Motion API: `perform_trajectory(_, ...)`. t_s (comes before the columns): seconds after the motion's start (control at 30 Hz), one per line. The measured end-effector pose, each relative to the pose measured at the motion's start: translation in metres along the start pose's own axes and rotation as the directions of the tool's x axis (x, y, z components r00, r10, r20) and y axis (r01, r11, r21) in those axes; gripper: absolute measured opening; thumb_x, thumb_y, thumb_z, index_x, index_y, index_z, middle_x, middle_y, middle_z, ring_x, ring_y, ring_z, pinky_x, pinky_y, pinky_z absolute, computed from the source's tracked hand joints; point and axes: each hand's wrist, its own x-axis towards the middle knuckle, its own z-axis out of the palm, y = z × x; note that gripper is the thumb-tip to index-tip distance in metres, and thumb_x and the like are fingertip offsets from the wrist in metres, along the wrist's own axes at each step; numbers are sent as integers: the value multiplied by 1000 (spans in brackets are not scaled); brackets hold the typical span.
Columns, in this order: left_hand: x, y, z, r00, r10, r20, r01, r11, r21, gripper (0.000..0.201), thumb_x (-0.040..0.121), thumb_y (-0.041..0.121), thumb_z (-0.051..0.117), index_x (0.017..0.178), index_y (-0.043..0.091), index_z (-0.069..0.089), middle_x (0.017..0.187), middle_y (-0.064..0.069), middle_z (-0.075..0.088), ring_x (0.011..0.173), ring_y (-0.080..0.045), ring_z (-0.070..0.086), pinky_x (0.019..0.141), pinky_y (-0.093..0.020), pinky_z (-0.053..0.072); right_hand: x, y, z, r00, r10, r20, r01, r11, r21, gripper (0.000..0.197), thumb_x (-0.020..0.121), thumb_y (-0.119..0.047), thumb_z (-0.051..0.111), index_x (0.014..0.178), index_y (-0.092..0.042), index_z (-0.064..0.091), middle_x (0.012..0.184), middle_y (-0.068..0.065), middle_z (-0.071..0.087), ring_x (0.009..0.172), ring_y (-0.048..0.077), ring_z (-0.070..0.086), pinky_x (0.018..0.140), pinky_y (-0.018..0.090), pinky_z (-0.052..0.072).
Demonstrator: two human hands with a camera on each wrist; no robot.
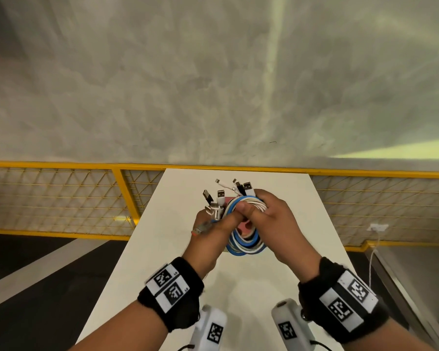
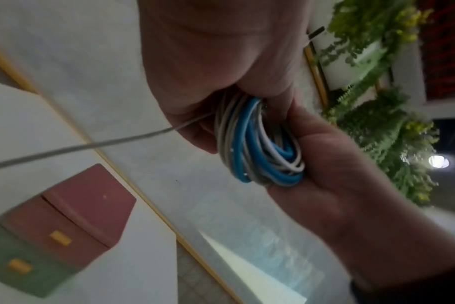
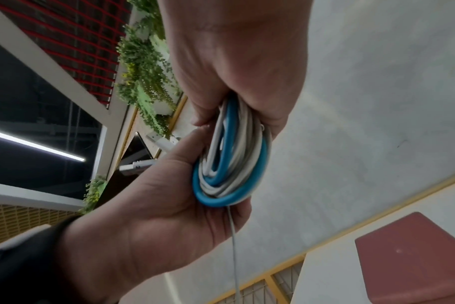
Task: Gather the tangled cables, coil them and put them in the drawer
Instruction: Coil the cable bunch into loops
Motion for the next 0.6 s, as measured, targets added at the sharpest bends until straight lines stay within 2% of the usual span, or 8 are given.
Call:
perform_trajectory(0.03, 3, 0, 0, 999, -51, -1, 51, 998, -40, 14, 87, 12, 70, 97, 18, 79, 96, -10, 79, 95, -25, 75, 88, -40, 59, 3, 2, 2, 1000, 17, -13, -17, 1000, 25, 19, 82, -32, 66, 87, -14, 68, 80, 6, 72, 76, 23, 68, 73, 45, 56)
perform_trajectory(0.07, 6, -1, 1, 996, -92, 4, 92, 994, -65, 18, 87, 13, 71, 103, 11, 77, 103, -16, 77, 100, -31, 73, 93, -43, 57, 5, 5, 3, 999, 30, -28, -28, 998, 55, 22, 80, -35, 65, 87, -15, 69, 81, 6, 73, 78, 24, 69, 75, 49, 56)
perform_trajectory(0.17, 12, -4, 2, 988, -157, 6, 156, 979, -128, 21, 89, 7, 67, 107, 2, 74, 106, -19, 76, 100, -33, 72, 90, -40, 58, 6, 14, 9, 996, 66, -64, -56, 987, 150, 15, 87, -30, 63, 93, -19, 71, 87, 6, 75, 85, 25, 72, 80, 51, 57)
perform_trajectory(0.23, 15, -5, 0, 984, -174, 37, 177, 975, -133, 22, 90, 6, 65, 110, 1, 72, 108, -19, 75, 101, -33, 72, 89, -41, 58, 8, 21, 11, 993, 117, -35, -106, 971, 216, 15, 92, -25, 60, 101, -19, 71, 96, 7, 76, 92, 26, 72, 85, 49, 57)
perform_trajectory(0.33, 19, -9, -8, 970, -217, 109, 227, 970, -86, 24, 93, 9, 64, 116, 2, 69, 113, -20, 73, 107, -34, 70, 95, -44, 56, 10, 28, 10, 961, 247, 121, -273, 904, 327, 36, 92, -38, 59, 121, -16, 64, 118, 10, 70, 108, 24, 68, 97, 48, 52)
perform_trajectory(0.43, 19, -15, -15, 939, -299, 171, 318, 943, -98, 29, 95, 16, 63, 122, 7, 67, 119, -18, 71, 112, -34, 68, 98, -48, 53, 7, 29, 11, 931, 281, 235, -354, 855, 380, 30, 101, -29, 48, 124, -14, 61, 121, 12, 69, 111, 25, 67, 97, 43, 52)
perform_trajectory(0.53, 15, -29, -15, 922, -358, 145, 377, 916, -136, 27, 94, 19, 64, 119, 8, 69, 118, -20, 71, 112, -38, 67, 99, -51, 51, 6, 34, 10, 908, 278, 315, -398, 808, 435, 33, 103, -30, 44, 130, -14, 55, 125, 13, 67, 113, 28, 66, 99, 45, 51)
perform_trajectory(0.6, 13, -40, -15, 924, -372, 91, 383, 908, -171, 25, 94, 17, 64, 117, 7, 70, 115, -21, 72, 109, -40, 68, 98, -53, 52, 8, 36, 11, 886, 285, 367, -437, 779, 450, 45, 100, -40, 48, 141, -21, 45, 135, 5, 61, 119, 21, 62, 105, 43, 46)
